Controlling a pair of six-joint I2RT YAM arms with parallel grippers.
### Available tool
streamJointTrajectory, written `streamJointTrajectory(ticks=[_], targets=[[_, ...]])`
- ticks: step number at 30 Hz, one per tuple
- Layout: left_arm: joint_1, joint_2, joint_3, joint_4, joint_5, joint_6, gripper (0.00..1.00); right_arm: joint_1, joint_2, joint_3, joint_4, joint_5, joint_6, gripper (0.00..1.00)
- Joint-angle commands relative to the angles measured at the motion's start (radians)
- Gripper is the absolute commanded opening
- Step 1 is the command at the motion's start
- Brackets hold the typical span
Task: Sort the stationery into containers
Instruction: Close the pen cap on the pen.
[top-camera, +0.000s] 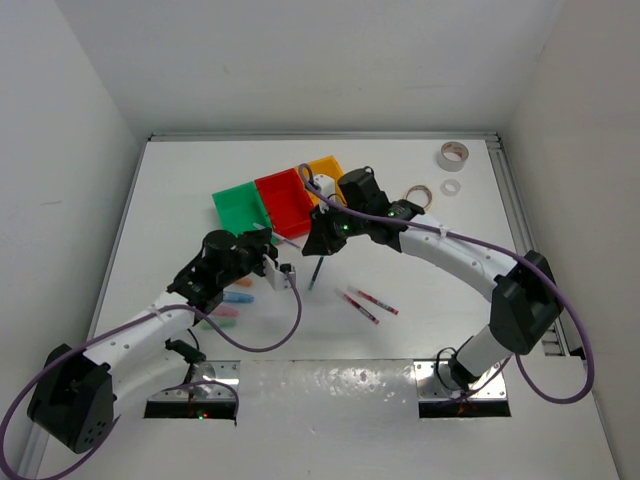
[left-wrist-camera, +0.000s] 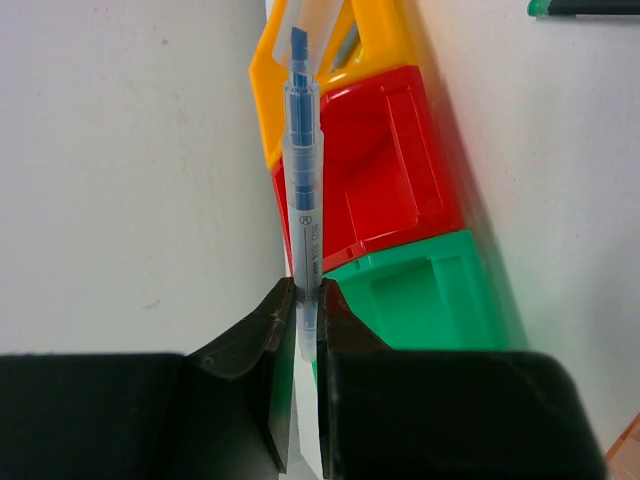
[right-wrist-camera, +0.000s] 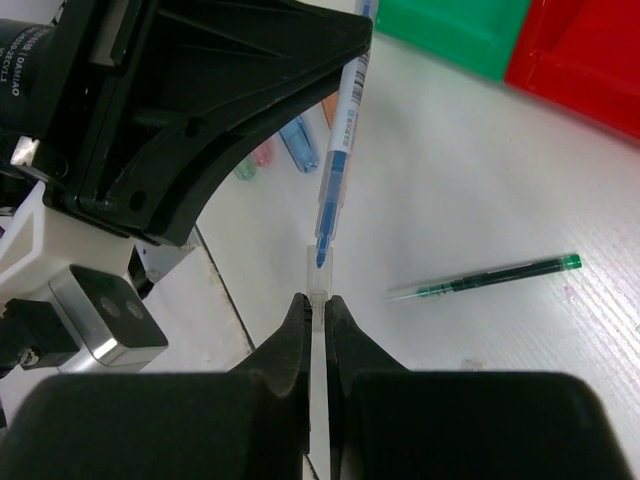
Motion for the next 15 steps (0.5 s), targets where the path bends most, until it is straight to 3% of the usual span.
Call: streamJointTrajectory(ticks=[1, 5, 11, 15], targets=[[-0.021, -0.021, 0.027, 0.030, 0.031, 0.004, 0.00, 0.007, -0.007, 0.049, 0.031, -0.004, -0.005, 0.00], [-0.032, -0.038, 0.013, 0.019, 0.031, 0.048, 0.00, 0.007, 0.007, 0.062, 0.024, 0.001, -0.005, 0.00], [-0.035, -0.050, -0.036, 0.059, 0.027, 0.267, 0.00, -0.009, 0.076, 0.150, -0.096, -0.045, -0.003, 0.00], [-0.035, -0.027, -0.018, 0.084, 0.034, 0.317, 0.00, -0.029, 0.111, 0.187, -0.134, -0.050, 0.014, 0.00]])
